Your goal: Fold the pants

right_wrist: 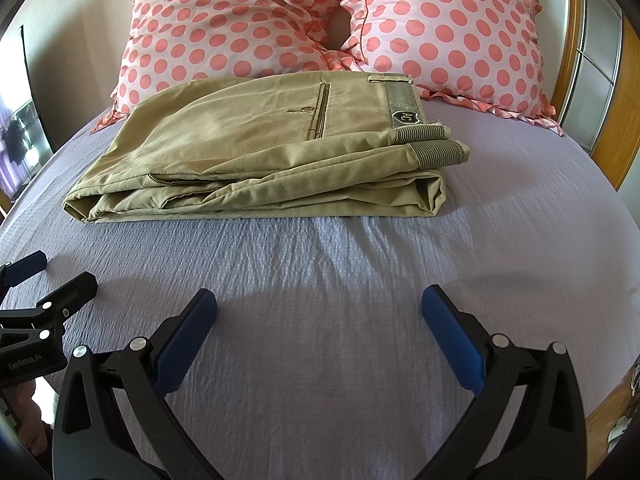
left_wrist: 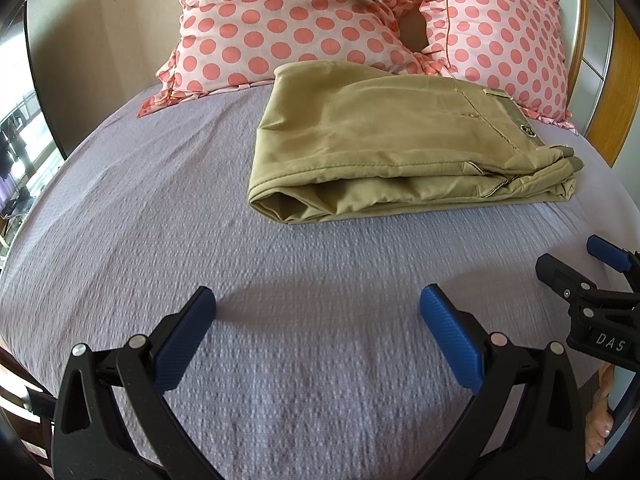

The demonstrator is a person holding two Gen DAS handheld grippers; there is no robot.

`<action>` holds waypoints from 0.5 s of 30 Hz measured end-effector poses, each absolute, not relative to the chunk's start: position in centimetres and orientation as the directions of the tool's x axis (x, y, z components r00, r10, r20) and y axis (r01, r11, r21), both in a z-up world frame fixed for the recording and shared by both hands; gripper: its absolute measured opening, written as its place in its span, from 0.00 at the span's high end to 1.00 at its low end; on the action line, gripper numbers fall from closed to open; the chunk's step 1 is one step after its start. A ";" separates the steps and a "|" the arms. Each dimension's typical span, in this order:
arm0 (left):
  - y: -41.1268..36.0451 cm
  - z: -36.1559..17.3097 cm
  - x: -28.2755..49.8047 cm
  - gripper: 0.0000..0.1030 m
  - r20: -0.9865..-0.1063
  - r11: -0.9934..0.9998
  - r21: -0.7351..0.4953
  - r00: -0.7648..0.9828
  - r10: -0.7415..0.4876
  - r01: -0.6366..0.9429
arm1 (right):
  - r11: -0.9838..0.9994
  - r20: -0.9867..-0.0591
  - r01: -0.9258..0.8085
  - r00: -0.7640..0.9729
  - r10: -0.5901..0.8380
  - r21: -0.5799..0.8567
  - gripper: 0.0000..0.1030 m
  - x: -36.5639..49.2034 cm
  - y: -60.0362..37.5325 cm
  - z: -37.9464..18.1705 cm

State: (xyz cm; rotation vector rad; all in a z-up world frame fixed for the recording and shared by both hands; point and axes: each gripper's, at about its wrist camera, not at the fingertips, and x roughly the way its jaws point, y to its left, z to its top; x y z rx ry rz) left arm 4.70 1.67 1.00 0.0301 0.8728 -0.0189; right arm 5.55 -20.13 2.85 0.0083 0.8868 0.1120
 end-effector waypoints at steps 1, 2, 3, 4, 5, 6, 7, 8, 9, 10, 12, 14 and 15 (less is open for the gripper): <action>1.7 1.0 4.8 0.02 -0.768 0.999 0.017 0.640 -0.007 0.031 | 0.994 -0.773 -0.095 0.626 0.101 0.054 0.01 5.5 -20.1 2.8; 1.8 1.0 4.8 0.02 -0.769 0.999 0.016 0.640 -0.009 0.033 | 0.994 -0.773 -0.095 0.627 0.101 0.054 0.01 5.5 -20.2 2.8; 1.8 1.0 4.8 0.02 -0.769 0.999 0.016 0.639 -0.010 0.034 | 0.994 -0.773 -0.095 0.627 0.101 0.054 0.01 5.5 -20.2 2.9; 1.8 1.0 4.8 0.02 -0.768 0.999 0.016 0.640 -0.011 0.036 | 0.994 -0.773 -0.095 0.627 0.101 0.054 0.01 5.6 -20.1 2.9; 1.7 1.0 4.8 0.02 -0.768 0.999 0.016 0.640 -0.011 0.036 | 0.994 -0.773 -0.095 0.627 0.102 0.054 0.01 5.5 -20.2 2.8; 1.7 1.0 4.8 0.02 -0.767 0.999 0.015 0.641 -0.011 0.035 | 0.994 -0.773 -0.095 0.627 0.102 0.054 0.01 5.5 -20.2 2.8; 1.7 1.0 4.8 0.02 -0.766 0.999 0.015 0.643 -0.010 0.034 | 0.994 -0.773 -0.096 0.627 0.102 0.053 0.01 5.5 -20.2 2.8; 1.7 1.0 4.8 0.02 -0.765 0.999 0.016 0.644 -0.010 0.034 | 0.994 -0.773 -0.096 0.627 0.102 0.053 0.01 5.5 -20.2 2.8; 1.7 1.0 4.8 0.02 -0.765 0.999 0.016 0.645 -0.010 0.034 | 0.994 -0.772 -0.095 0.627 0.102 0.053 0.01 5.5 -20.2 2.8; 1.7 1.0 4.8 0.02 -0.764 0.999 0.016 0.645 -0.010 0.034 | 0.994 -0.772 -0.095 0.627 0.101 0.053 0.01 5.6 -20.2 2.8; 1.7 1.0 4.7 0.02 -0.763 0.999 0.016 0.646 -0.009 0.034 | 0.994 -0.772 -0.096 0.627 0.102 0.054 0.01 5.6 -20.2 2.8; 1.7 0.9 4.7 0.02 -0.764 0.999 0.017 0.646 -0.009 0.034 | 0.994 -0.772 -0.096 0.627 0.102 0.054 0.01 5.5 -20.2 2.8; 1.7 1.0 4.7 0.02 -0.763 0.999 0.016 0.646 -0.010 0.034 | 0.994 -0.772 -0.095 0.627 0.102 0.054 0.01 5.6 -20.2 2.8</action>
